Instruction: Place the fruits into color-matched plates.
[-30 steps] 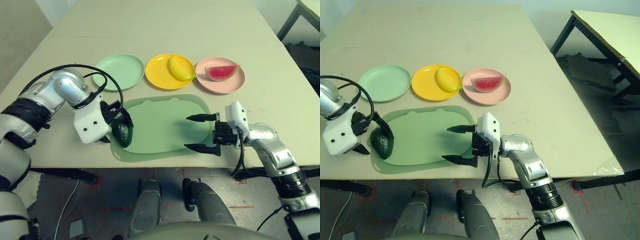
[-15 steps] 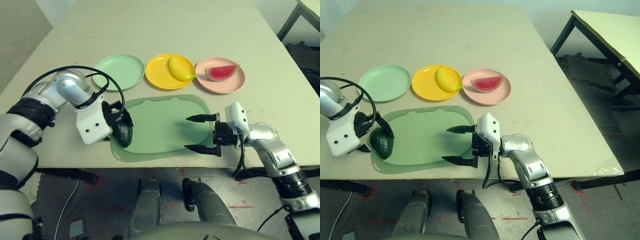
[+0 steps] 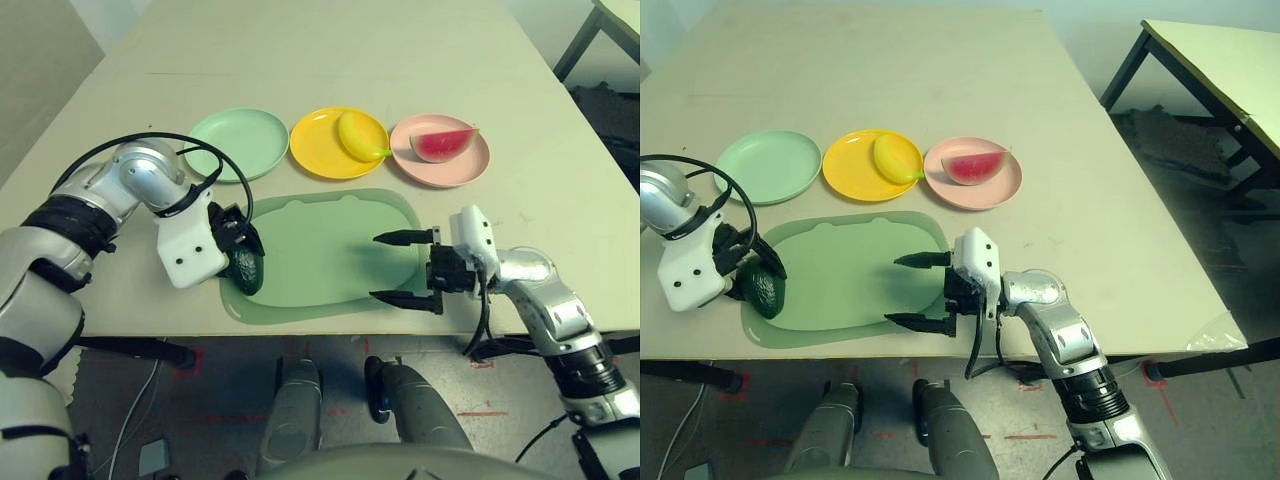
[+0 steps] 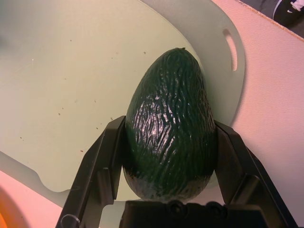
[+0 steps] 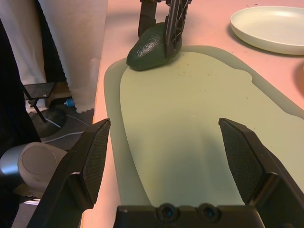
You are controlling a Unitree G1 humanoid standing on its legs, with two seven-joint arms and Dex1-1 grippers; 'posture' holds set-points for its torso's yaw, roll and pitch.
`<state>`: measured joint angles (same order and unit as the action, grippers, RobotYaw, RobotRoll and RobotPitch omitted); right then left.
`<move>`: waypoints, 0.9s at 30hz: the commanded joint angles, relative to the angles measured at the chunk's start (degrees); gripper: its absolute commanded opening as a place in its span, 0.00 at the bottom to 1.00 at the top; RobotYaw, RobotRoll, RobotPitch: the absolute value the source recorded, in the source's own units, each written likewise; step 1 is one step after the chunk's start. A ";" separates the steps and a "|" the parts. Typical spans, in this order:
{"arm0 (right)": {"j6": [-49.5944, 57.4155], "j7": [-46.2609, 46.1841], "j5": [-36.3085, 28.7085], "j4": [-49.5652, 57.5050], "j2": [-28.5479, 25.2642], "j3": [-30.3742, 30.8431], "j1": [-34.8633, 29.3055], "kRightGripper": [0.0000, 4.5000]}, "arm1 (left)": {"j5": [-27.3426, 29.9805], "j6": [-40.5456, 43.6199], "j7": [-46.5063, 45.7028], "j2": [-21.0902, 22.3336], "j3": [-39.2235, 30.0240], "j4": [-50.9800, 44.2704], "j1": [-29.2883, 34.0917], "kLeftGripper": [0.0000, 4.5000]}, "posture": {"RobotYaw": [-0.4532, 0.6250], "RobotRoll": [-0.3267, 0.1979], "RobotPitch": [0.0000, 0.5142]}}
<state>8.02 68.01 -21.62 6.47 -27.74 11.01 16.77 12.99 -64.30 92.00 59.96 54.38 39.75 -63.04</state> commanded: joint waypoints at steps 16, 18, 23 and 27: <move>7.24 -15.40 -4.60 4.60 6.82 -5.42 -0.36 1.00 | -8.50 7.52 -3.04 -4.73 -16.69 26.03 -10.07 0.66 | 0.42 0.62 0.38; 7.14 -18.18 -3.83 5.09 7.34 -5.90 -0.88 1.00 | -14.79 8.59 -9.79 -5.22 -17.54 29.08 -11.41 0.66 | 0.41 0.62 0.38; 7.06 -21.91 -3.27 6.37 7.56 -6.25 -2.67 1.00 | -33.52 13.87 -32.71 -5.81 -14.57 33.29 -13.29 0.66 | 0.41 0.62 0.38; 6.73 -22.25 -2.65 7.61 6.70 -5.52 -4.06 1.00 | -44.55 19.72 -49.21 -7.50 -12.23 35.48 -13.59 0.66 | 0.40 0.62 0.38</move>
<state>14.77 45.87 -24.71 12.91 -20.52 5.16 13.67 -26.99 -47.04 48.87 52.92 41.06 74.18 -76.16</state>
